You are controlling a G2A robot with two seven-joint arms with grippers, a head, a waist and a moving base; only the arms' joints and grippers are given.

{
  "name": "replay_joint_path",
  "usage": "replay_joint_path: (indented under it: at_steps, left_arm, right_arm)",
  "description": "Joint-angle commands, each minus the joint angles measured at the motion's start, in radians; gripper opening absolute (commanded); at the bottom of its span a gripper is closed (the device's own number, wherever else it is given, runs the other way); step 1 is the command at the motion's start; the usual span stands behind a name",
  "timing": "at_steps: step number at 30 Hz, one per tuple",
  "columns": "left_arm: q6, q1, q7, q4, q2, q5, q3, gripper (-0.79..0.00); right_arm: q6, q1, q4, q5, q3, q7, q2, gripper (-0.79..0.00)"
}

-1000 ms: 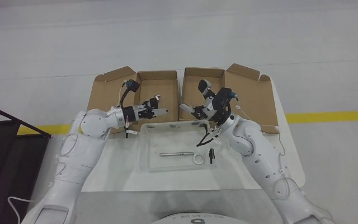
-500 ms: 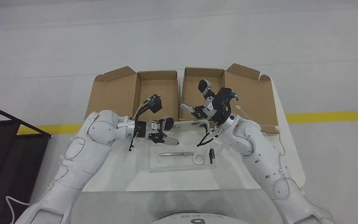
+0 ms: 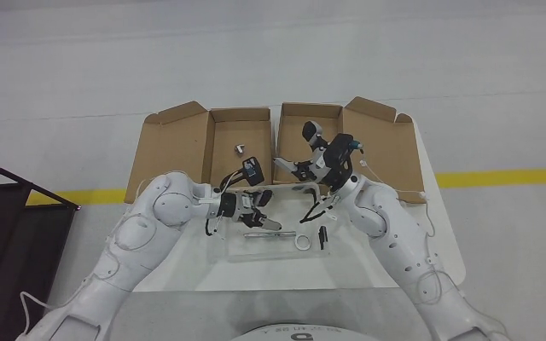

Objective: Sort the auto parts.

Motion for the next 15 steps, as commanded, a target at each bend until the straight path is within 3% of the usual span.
replay_joint_path:
  at_steps: [1, 3, 7, 15]
  left_arm:
    - [0.000, 0.000, 0.000, 0.000, 0.000, 0.000, 0.000, 0.000]
    - [0.010, 0.001, 0.004, -0.004, 0.000, 0.022, 0.001, 0.000]
    - [0.081, 0.015, 0.057, -0.061, -0.003, 0.270, 0.035, 0.000]
    - [0.132, 0.009, 0.116, -0.052, -0.017, 0.505, 0.118, -0.015]
  right_arm:
    - [0.000, 0.000, 0.000, 0.000, 0.000, 0.000, 0.000, 0.000]
    - [0.000, 0.000, 0.000, 0.000, 0.000, 0.000, 0.000, 0.000]
    - [0.000, 0.000, 0.000, 0.000, 0.000, 0.000, 0.000, 0.000]
    - [0.000, 0.000, 0.000, 0.000, 0.000, 0.000, 0.000, 0.000]
